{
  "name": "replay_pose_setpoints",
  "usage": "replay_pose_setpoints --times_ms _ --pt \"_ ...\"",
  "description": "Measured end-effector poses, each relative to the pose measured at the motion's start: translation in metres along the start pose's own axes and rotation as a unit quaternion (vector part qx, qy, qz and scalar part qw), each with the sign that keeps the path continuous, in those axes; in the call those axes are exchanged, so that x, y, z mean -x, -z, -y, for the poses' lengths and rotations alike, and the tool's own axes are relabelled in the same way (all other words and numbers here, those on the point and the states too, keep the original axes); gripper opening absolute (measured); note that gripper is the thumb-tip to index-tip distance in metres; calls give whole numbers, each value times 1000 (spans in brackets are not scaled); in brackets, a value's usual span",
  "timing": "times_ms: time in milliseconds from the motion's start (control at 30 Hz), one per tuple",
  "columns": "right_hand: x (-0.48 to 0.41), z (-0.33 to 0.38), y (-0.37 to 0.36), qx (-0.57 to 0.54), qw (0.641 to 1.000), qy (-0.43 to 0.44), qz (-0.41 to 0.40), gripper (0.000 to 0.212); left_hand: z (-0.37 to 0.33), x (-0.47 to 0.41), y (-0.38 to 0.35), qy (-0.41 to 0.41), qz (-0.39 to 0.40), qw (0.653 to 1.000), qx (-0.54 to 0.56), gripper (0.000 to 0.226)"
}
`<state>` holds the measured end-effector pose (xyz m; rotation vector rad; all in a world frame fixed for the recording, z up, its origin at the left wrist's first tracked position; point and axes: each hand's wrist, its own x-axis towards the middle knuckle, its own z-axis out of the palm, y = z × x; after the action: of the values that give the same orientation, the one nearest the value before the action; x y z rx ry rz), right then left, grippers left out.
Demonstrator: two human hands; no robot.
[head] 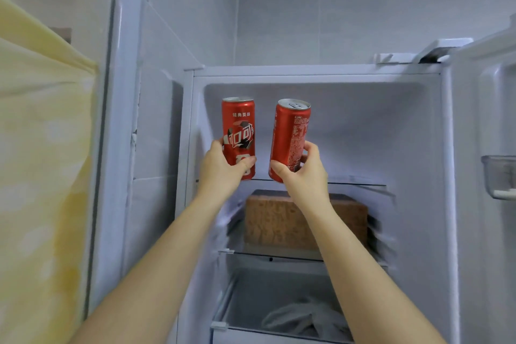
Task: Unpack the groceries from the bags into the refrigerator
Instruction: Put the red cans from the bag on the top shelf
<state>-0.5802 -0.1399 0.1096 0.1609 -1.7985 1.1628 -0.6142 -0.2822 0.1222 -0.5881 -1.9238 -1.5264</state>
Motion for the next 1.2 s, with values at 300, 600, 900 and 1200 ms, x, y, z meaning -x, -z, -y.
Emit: replay_pose_setpoints --times_ms 300,600,900,1200 --pt "-61 -34 -41 96 992 -64 45 67 35 -68 -31 23 35 998 -48 61" --pt "-105 -59 -53 163 975 -123 90 65 61 -116 -56 60 73 992 -81 67" --pt "-140 -90 -68 190 962 -164 107 61 86 -149 -78 86 106 983 -121 66" --pt "-179 -115 -86 248 940 -192 137 59 95 -178 -111 124 107 975 -148 67"
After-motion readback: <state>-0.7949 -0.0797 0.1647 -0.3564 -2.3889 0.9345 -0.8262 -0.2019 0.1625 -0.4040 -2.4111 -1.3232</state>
